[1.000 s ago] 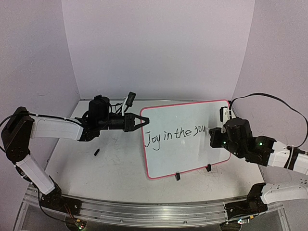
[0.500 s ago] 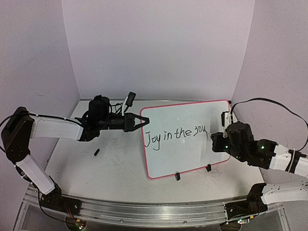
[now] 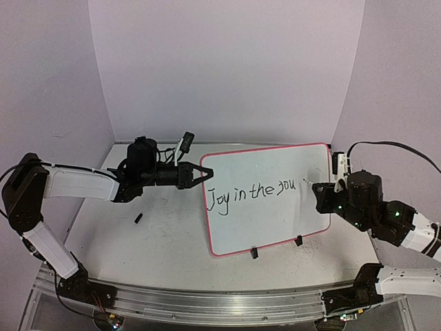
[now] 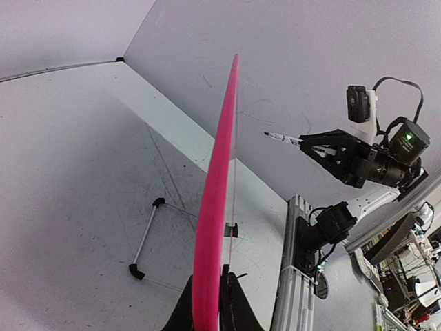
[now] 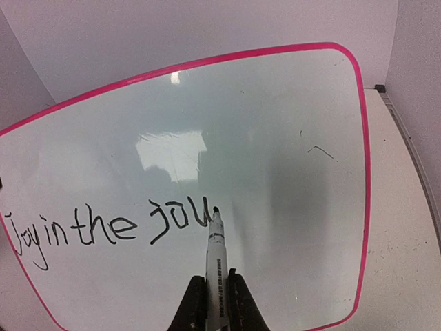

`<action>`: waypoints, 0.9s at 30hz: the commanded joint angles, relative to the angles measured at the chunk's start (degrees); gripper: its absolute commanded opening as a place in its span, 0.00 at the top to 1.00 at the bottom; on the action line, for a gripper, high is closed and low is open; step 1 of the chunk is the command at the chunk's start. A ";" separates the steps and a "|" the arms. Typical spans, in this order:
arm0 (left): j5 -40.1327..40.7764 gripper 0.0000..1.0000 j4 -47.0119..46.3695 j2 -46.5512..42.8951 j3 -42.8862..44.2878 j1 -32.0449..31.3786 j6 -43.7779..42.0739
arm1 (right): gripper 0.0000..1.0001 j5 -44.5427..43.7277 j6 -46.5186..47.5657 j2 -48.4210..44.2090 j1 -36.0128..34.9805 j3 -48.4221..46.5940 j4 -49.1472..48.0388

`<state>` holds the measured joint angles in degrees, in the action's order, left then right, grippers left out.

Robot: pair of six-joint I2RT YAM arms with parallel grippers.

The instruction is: Write a sentence on the whiteboard

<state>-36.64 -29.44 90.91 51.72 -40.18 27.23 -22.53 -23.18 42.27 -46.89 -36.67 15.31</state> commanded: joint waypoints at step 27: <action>8.46 1.00 10.10 2.98 2.41 0.90 -10.22 | 1.00 9.40 1.91 5.91 5.67 -2.72 -0.54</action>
<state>-35.88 -26.02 91.48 53.25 -39.92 23.81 -16.78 -22.77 47.93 -43.55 -37.41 16.70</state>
